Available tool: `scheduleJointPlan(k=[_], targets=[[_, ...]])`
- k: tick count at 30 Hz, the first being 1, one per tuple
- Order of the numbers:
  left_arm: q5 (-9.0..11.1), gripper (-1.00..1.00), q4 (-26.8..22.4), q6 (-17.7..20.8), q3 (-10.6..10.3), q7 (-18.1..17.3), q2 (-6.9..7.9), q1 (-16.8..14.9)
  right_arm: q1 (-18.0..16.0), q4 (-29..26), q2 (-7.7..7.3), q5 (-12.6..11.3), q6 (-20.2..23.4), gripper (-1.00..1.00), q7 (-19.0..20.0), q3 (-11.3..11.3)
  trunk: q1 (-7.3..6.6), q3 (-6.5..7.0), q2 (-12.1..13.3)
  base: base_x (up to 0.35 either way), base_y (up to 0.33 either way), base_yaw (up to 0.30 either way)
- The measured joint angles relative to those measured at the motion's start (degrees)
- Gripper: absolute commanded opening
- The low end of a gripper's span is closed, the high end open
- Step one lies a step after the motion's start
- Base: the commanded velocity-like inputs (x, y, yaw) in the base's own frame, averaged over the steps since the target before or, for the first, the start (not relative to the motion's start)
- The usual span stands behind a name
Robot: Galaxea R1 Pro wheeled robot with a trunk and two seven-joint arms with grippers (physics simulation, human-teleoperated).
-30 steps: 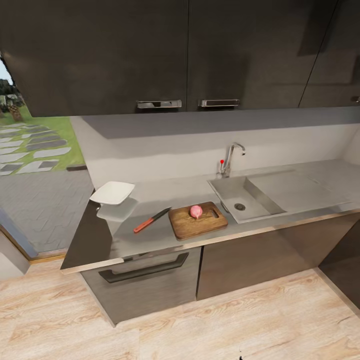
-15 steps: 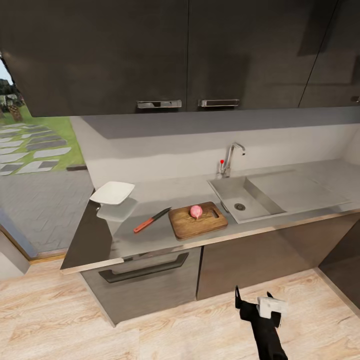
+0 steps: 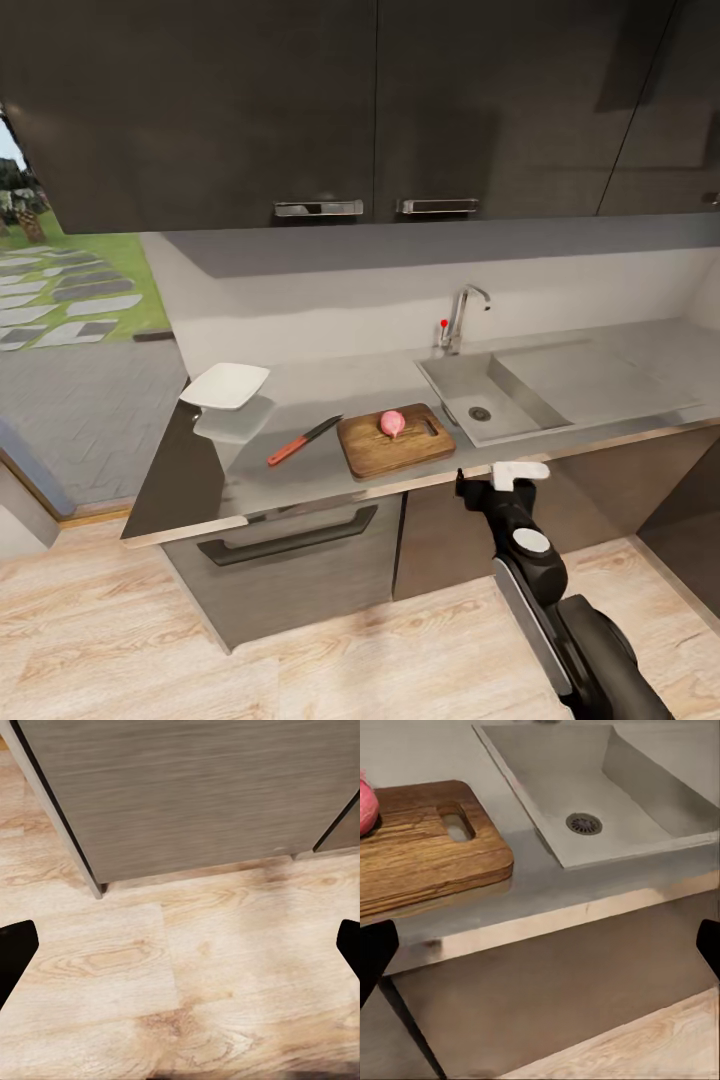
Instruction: In the kitchen, take the Vidalia onion out of the sink, dice it on the chopping board with the paring knife, put the diced onion into the bowl on the countertop, then place both the paring knife and the chopping board into the sink.
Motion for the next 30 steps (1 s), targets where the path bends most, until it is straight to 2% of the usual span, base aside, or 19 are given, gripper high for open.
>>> scheduleJointPlan(k=[3,6,30], targets=[[0.0,1.0,0.1,0.0,0.0,0.0,-0.03,0.0,-1.0,0.0,0.03,-0.6,1.3,1.0,0.1,-1.6,0.0,-0.01,0.0,0.0,0.035,0.0],[0.0,1.0,0.1,0.0,0.1,0.0,-0.02,0.0,-1.3,-0.1,0.06,-0.9,1.5,1.0,0.2,-2.3,-0.01,-0.01,0.0,0.0,0.166,0.0],[0.0,1.0,0.2,0.0,0.0,0.0,-0.05,0.0,-1.4,-1.1,0.22,-1.0,1.7,1.0,0.1,-2.6,0.0,-0.01,0.0,0.0,0.306,0.0]])
